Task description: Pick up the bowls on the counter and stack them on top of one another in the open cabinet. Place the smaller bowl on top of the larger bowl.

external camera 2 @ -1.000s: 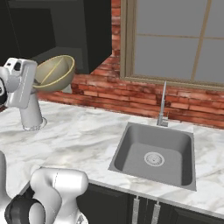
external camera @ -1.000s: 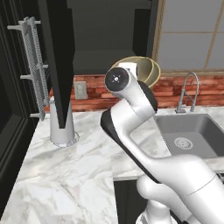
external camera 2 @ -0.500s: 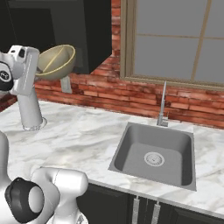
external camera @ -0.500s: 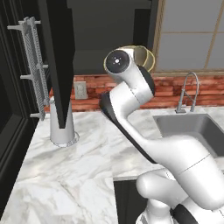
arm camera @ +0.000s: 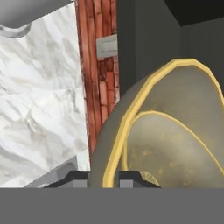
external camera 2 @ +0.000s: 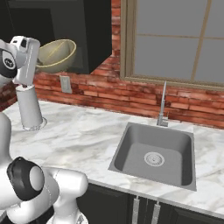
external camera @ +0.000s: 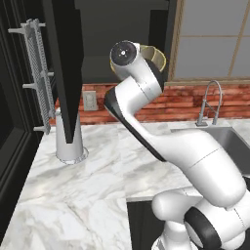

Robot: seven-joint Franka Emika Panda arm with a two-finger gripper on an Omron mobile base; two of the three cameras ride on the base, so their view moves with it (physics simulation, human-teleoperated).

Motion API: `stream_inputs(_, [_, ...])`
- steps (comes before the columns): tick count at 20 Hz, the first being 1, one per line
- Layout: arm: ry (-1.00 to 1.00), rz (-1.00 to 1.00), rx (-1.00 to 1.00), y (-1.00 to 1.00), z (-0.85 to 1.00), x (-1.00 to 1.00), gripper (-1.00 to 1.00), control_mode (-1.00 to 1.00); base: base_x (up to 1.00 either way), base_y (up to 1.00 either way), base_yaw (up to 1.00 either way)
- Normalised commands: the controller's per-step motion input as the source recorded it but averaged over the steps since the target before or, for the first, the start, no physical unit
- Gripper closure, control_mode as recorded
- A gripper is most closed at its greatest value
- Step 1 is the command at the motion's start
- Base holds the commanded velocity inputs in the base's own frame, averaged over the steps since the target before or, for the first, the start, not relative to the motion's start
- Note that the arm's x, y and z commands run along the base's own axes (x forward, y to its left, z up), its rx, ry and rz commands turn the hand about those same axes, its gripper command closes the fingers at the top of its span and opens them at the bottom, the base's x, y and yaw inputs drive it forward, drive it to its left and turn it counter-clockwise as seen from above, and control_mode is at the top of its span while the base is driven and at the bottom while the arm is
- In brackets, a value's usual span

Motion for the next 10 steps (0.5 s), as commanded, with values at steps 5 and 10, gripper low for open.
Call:
stream_inputs(5, [0.0,0.03,0.0,0.14,0.13,0.43,1.0,-1.0,0.0,0.0,0.0])
stream_inputs(10, [0.0,0.02,0.0,0.12,0.13,0.42,1.0,-1.0,0.0,0.0,0.0])
